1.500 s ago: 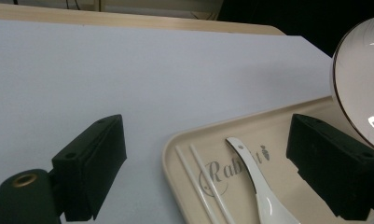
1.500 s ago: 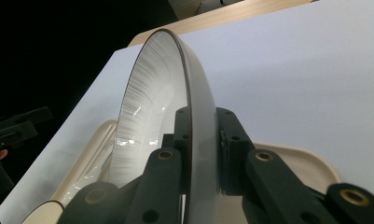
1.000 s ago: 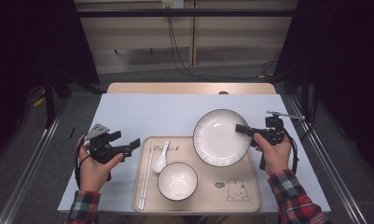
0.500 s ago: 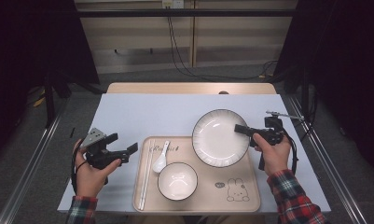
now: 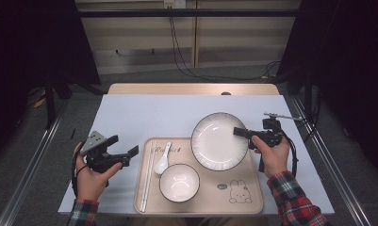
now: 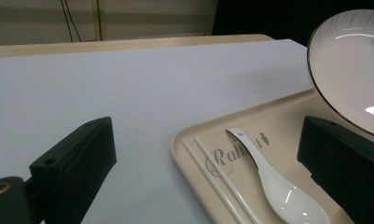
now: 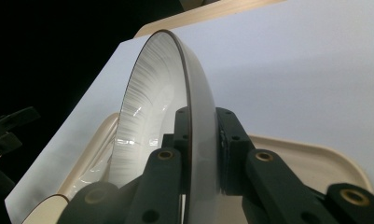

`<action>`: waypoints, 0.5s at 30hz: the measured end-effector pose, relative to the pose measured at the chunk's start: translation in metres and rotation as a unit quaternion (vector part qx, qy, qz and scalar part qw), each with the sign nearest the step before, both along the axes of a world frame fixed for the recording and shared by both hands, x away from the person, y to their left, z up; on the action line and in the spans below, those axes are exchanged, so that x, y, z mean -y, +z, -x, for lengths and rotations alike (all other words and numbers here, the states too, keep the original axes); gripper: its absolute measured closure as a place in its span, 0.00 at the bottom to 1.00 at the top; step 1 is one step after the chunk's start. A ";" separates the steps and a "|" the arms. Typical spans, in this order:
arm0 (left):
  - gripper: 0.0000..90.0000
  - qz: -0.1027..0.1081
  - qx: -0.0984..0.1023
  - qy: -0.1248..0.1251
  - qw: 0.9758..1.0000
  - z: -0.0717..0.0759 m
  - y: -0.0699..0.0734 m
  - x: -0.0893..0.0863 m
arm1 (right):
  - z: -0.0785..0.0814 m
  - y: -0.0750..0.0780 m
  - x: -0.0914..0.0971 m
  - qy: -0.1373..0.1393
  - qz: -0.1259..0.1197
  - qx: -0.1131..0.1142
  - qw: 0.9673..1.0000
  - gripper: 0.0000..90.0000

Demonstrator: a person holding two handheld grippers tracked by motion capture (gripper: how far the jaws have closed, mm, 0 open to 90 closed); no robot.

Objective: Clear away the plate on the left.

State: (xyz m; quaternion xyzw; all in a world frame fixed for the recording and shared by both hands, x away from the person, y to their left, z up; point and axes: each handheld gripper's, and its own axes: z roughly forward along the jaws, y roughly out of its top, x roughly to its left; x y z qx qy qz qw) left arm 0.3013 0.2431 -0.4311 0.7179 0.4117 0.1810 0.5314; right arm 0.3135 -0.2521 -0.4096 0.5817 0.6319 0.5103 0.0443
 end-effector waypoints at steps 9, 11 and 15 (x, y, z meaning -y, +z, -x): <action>0.05 0.000 0.002 0.005 1.000 0.002 0.001 0.000 | 0.002 -0.003 0.000 0.002 0.011 -0.005 1.000 0.90; 0.05 0.002 0.003 0.004 1.000 0.002 0.001 -0.001 | 0.002 -0.004 0.000 0.002 0.014 -0.005 1.000 0.89; 0.05 0.002 0.003 0.008 1.000 0.002 0.001 -0.001 | 0.001 -0.008 -0.002 0.004 0.016 -0.007 1.000 0.90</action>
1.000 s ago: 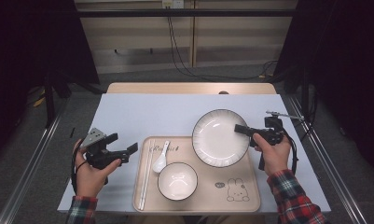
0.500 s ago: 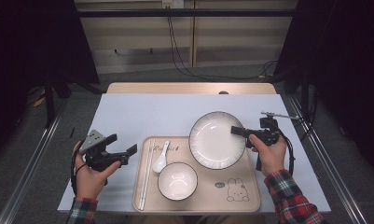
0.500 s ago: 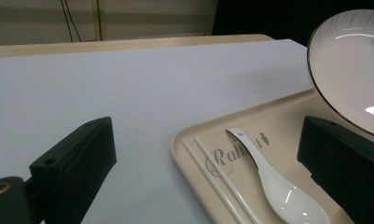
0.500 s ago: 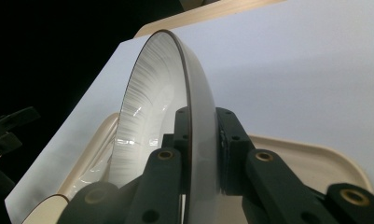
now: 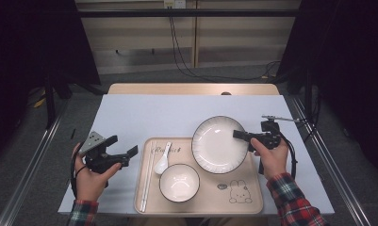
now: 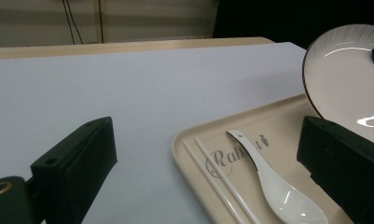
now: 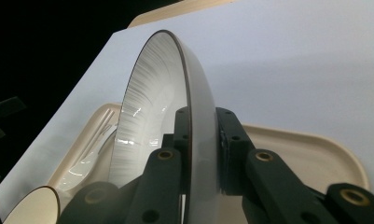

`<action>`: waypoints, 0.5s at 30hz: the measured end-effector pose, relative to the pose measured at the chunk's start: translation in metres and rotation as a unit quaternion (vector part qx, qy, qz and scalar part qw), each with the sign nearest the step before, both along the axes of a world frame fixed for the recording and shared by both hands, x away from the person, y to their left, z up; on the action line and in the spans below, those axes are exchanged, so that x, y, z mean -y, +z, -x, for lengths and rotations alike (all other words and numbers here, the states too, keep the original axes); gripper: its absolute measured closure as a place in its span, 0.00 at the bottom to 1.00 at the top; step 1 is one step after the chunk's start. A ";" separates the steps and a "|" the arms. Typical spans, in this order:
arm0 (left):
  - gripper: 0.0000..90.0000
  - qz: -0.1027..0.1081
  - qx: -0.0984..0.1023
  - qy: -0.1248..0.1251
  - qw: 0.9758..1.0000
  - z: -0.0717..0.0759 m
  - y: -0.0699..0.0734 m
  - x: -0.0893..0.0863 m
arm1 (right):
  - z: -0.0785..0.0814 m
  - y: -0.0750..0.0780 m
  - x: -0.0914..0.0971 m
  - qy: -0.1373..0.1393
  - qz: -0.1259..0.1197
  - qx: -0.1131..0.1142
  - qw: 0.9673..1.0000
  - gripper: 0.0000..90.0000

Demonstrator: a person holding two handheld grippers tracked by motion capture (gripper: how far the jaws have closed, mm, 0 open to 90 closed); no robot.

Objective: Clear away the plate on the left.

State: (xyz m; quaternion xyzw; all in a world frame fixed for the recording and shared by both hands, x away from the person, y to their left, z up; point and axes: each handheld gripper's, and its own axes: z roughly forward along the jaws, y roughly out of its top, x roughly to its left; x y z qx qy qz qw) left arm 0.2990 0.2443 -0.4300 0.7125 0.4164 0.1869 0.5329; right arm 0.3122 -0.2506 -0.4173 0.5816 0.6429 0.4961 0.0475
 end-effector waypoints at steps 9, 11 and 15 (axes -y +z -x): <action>0.05 0.000 -0.002 -0.005 1.000 0.000 -0.002 -0.001 | 0.001 -0.002 -0.002 0.001 0.006 0.002 1.000 0.89; 0.05 0.000 -0.001 0.000 1.000 0.000 -0.001 0.001 | 0.001 -0.003 -0.003 0.002 0.007 0.000 1.000 0.90; 0.05 0.000 -0.001 0.000 1.000 0.000 -0.002 0.001 | 0.001 -0.005 -0.004 0.001 0.009 -0.001 1.000 0.89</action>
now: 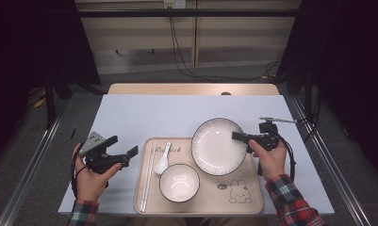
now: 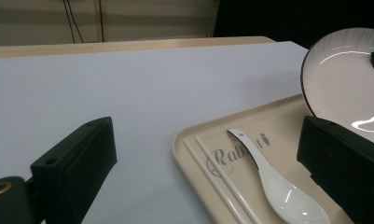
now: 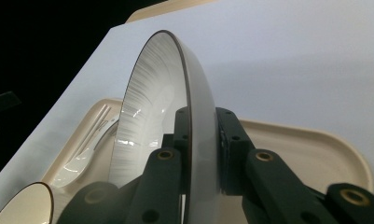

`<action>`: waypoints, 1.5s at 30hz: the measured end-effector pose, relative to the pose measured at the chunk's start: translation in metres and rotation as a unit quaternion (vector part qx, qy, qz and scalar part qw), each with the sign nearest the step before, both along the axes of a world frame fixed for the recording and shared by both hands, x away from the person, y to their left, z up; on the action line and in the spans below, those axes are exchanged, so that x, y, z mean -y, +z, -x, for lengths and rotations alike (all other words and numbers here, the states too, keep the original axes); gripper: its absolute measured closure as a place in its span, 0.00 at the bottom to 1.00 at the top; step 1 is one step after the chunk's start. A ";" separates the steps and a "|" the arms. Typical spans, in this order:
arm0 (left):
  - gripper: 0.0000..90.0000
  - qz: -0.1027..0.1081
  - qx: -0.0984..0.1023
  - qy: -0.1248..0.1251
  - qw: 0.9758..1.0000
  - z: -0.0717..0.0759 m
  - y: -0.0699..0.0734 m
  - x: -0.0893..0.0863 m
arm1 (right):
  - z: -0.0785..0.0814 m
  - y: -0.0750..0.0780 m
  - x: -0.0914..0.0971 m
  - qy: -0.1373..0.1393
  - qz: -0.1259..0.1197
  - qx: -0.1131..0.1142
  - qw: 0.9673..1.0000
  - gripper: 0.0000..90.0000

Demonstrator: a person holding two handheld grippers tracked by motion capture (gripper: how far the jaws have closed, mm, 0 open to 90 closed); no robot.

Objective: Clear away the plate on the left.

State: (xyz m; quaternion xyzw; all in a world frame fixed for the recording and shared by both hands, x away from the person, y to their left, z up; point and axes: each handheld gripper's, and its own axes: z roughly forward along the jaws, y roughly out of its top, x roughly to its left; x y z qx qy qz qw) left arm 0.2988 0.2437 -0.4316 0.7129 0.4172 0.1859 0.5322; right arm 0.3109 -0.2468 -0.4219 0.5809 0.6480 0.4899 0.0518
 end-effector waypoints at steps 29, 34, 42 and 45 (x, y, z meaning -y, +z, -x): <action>0.05 -0.005 -0.001 0.001 1.000 -0.001 -0.001 -0.002 | -0.002 -0.008 -0.005 0.002 0.015 -0.009 1.000 0.89; 0.05 -0.004 -0.001 0.000 1.000 -0.001 -0.002 -0.002 | -0.002 -0.008 -0.005 0.001 0.014 -0.012 1.000 0.89; 0.05 -0.005 -0.001 -0.001 1.000 -0.001 -0.002 -0.002 | -0.002 -0.012 -0.005 -0.002 0.017 -0.015 1.000 0.89; 0.05 -0.005 -0.001 -0.001 1.000 -0.001 -0.002 -0.003 | -0.001 -0.013 -0.004 -0.003 0.014 -0.017 1.000 0.89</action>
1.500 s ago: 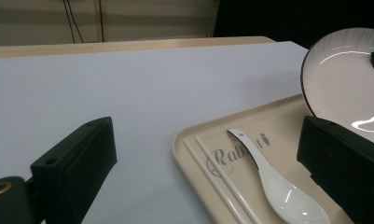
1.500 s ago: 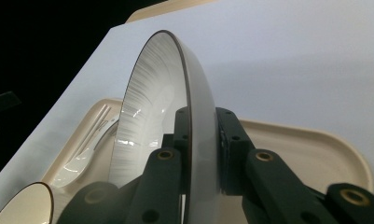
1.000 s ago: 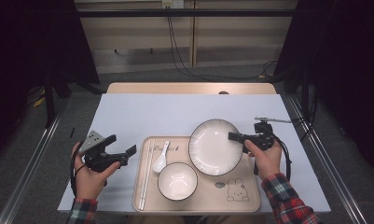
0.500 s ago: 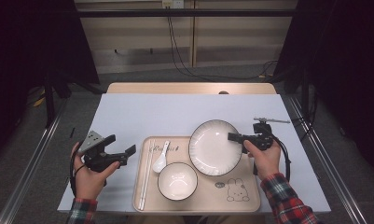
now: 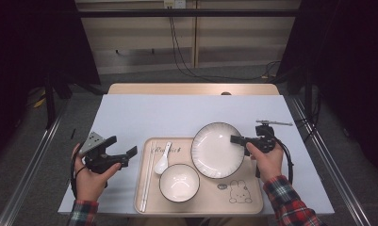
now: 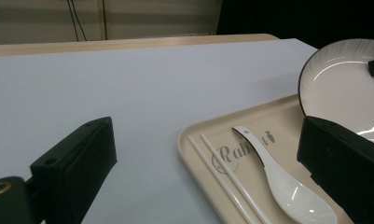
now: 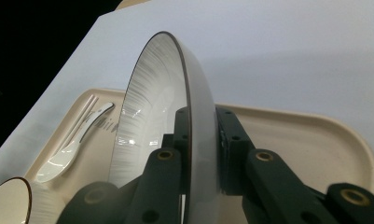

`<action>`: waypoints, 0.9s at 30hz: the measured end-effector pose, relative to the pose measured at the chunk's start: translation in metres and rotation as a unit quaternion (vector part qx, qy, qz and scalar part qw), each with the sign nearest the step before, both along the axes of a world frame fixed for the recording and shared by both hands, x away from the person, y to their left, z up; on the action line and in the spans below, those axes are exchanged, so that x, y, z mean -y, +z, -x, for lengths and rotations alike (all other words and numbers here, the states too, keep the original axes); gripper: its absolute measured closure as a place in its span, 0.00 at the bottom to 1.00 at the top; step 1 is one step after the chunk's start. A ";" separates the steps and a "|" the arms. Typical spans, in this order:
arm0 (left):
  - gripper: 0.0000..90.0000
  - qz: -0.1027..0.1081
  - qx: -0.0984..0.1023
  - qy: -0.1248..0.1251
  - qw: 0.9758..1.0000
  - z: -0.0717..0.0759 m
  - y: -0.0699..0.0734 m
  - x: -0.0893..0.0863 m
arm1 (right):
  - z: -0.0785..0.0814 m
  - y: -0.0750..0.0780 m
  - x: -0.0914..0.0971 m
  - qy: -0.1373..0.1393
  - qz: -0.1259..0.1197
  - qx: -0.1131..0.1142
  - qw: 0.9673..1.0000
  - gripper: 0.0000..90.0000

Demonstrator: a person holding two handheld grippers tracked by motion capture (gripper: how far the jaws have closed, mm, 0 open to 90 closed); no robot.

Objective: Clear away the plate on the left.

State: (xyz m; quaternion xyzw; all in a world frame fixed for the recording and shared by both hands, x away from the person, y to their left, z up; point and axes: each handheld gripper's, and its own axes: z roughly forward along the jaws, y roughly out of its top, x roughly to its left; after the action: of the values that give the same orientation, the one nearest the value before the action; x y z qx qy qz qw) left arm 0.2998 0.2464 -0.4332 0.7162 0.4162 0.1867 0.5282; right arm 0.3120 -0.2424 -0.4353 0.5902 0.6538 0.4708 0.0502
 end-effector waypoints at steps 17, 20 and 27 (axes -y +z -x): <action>0.05 -0.003 0.000 0.002 1.000 0.000 0.000 0.000 | 0.000 -0.002 0.002 -0.005 -0.002 -0.005 1.000 0.89; 0.05 -0.003 0.001 0.002 1.000 0.001 0.000 0.000 | 0.000 -0.002 0.002 -0.006 0.002 -0.005 1.000 0.89; 0.05 -0.004 0.001 0.002 1.000 0.001 0.000 0.000 | 0.000 -0.003 0.004 -0.009 0.013 0.002 1.000 0.90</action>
State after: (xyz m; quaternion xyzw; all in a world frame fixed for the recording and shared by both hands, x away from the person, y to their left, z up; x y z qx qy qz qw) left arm 0.2989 0.2461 -0.4334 0.7173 0.4162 0.1907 0.5252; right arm 0.3122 -0.2461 -0.4381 0.5946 0.6543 0.4629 0.0630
